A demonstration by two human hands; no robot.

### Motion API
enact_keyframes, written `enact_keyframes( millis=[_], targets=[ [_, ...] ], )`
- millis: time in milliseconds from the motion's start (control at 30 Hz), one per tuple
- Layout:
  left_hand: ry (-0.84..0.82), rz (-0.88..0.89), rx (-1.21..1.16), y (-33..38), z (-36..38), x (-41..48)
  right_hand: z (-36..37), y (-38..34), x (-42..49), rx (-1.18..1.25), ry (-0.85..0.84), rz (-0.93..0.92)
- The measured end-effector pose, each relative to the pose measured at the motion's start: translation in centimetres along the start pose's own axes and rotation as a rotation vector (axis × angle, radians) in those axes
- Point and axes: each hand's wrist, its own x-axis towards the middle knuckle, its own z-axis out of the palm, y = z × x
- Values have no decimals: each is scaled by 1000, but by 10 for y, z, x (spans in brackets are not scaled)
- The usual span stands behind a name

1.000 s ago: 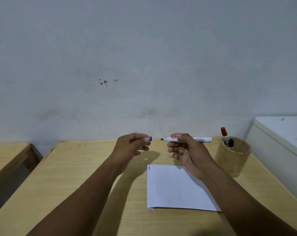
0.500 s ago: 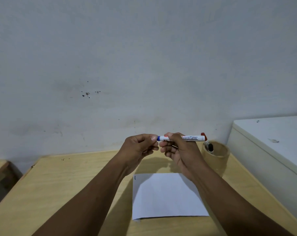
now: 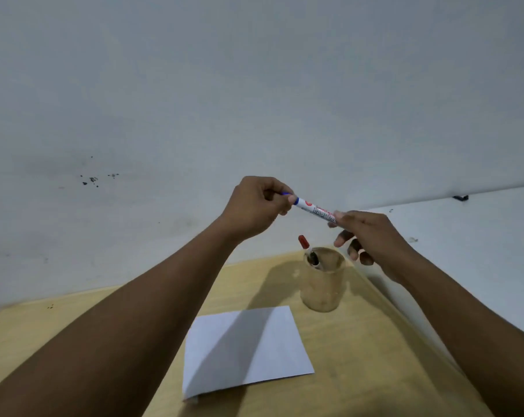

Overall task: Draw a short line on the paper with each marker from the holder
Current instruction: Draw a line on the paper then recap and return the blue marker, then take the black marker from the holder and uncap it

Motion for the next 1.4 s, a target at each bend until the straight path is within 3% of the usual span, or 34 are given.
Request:
enact_keyframes(
  millis=[67, 133, 400, 667, 800, 900, 1000, 1100, 1300, 1333, 1400],
  targets=[
    [-33, 68, 190, 6, 16, 5, -6, 13, 2, -330, -39, -81],
    [-89, 105, 342, 11, 29, 7, -9, 23, 5, -473, -88, -114],
    [-391, 55, 559, -3, 63, -2, -4, 52, 11, -406, -18, -83],
    [-389, 97, 753, -14, 64, -9, 4, 33, 7, -277, 198, -174],
    [-159, 126, 590, 2, 41, -9, 17, -5, -12, 3, 276, -148],
    [1, 16, 293, 14, 0, -10, 51, -28, -30, 264, 34, 152],
    [-31, -80, 14, 17, -44, -23, 96, -38, -34, 646, -220, 371],
    [-77, -166, -71, 5, -78, -47, 136, -46, -28, 961, -235, 342],
    [188, -381, -491, -67, -127, -106, 184, -51, -33, 873, -286, 104],
    [218, -426, -495, -83, -135, -118, 186, -45, -33, 850, -281, 89],
    [177, -490, -283, -115, -146, -143, 189, -26, -31, 694, -278, 81]
  ],
)
